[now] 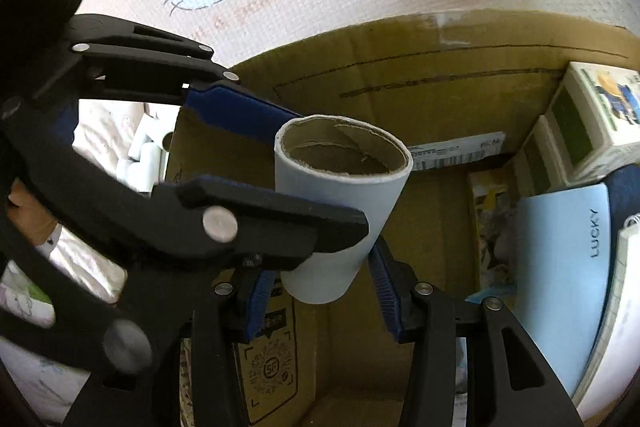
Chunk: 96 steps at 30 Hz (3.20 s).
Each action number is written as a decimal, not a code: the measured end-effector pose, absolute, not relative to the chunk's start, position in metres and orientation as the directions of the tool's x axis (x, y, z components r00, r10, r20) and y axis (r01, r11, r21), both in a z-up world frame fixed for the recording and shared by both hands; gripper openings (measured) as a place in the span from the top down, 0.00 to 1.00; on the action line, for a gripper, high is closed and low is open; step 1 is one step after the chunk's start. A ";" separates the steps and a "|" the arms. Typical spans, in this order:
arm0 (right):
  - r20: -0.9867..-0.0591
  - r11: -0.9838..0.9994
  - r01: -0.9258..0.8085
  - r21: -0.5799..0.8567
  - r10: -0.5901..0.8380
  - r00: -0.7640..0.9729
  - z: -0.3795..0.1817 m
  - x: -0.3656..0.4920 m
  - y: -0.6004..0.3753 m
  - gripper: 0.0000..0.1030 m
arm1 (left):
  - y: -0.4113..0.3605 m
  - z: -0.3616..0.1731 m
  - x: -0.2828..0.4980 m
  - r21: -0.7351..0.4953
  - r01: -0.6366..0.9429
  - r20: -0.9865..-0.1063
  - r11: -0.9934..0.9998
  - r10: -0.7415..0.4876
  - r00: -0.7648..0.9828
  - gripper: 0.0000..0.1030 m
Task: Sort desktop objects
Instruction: 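Carry the tube with the right gripper over the cardboard box, then lower the tube into the box with the right gripper, then open the right gripper to release the tube in the box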
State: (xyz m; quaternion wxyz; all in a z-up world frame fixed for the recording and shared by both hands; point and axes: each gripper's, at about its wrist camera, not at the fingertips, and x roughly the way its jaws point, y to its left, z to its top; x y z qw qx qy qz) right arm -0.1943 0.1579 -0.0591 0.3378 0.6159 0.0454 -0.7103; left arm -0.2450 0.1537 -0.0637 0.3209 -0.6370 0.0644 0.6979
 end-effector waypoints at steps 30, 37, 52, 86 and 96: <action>-0.918 -0.831 0.405 0.382 -0.294 0.265 -0.121 -0.225 0.153 0.60 | 0.133 -0.061 -0.251 -0.308 -0.543 -0.926 -0.781 0.378 -0.019 0.98; -0.928 -0.830 0.415 0.373 -0.336 0.162 -0.097 -0.237 0.160 0.60 | 0.118 -0.043 -0.254 -0.332 -0.526 -0.906 -0.783 0.421 -0.055 0.98; -0.897 -0.875 0.316 0.368 -0.243 0.370 -0.164 -0.239 0.159 0.60 | 0.116 -0.054 -0.255 -0.347 -0.513 -0.906 -0.785 0.422 -0.035 0.98; -0.982 -0.915 0.372 0.155 -0.101 0.161 -0.160 -0.261 0.137 0.86 | 0.111 -0.049 -0.237 -0.322 -0.478 -0.915 -0.817 0.398 -0.064 0.98; -0.990 -0.913 0.388 0.129 -0.143 -0.007 -0.098 -0.248 0.123 0.85 | 0.091 -0.035 -0.214 -0.303 -0.443 -0.893 -0.844 0.414 -0.178 0.98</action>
